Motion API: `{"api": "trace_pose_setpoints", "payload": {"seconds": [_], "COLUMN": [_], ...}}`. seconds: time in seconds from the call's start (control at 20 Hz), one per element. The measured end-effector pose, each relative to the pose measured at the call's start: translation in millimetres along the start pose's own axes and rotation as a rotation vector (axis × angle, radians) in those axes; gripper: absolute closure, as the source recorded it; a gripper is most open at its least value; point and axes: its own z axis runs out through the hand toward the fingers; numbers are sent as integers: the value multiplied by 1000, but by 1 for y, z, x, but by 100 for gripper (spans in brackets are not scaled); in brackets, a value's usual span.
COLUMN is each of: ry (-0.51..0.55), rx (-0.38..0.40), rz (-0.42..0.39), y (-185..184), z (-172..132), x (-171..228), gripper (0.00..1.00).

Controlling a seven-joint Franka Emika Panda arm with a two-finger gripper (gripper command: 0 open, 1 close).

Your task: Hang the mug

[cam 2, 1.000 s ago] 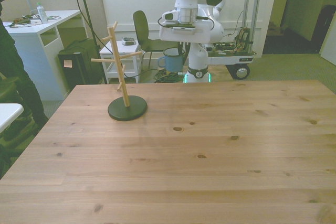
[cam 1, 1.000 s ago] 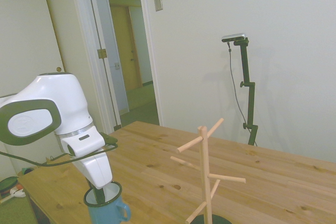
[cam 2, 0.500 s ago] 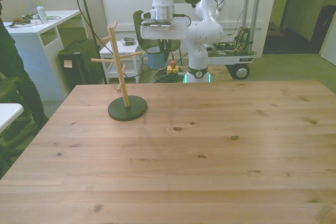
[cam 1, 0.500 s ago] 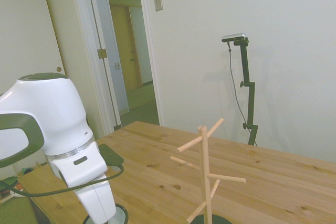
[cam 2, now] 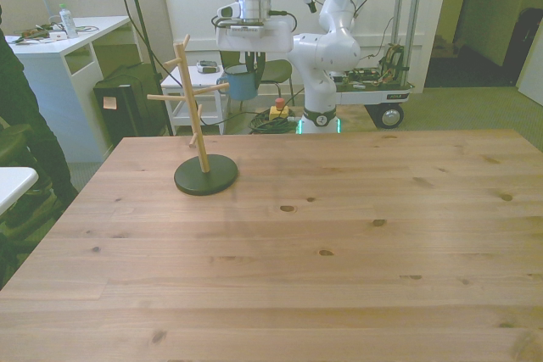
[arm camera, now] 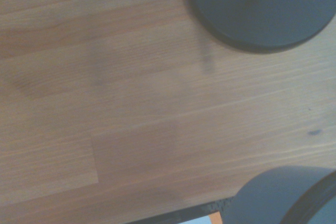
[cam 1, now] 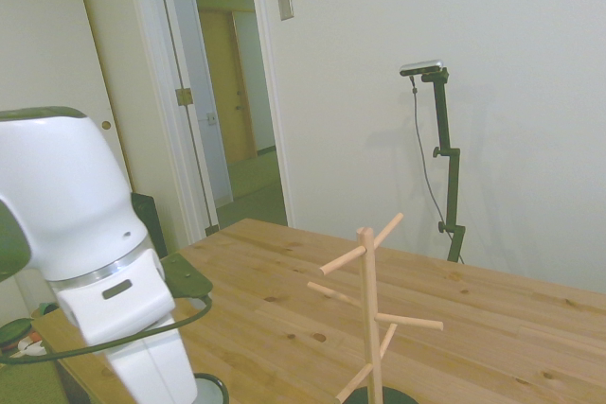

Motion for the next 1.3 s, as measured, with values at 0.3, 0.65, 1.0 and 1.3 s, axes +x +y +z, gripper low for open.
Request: {"api": "trace_pose_setpoints", "payload": {"seconds": [0.3, 0.65, 1.0, 1.3], "ry": [8, 28, 46, 92], "rx": [-25, -27, -46, -35], "rz": [13, 53, 74, 96], "y": [3, 25, 22, 33], "z": [-1, -2, -19, -67], "x": [3, 44, 86, 90], "gripper": [100, 100, 100, 100]}}
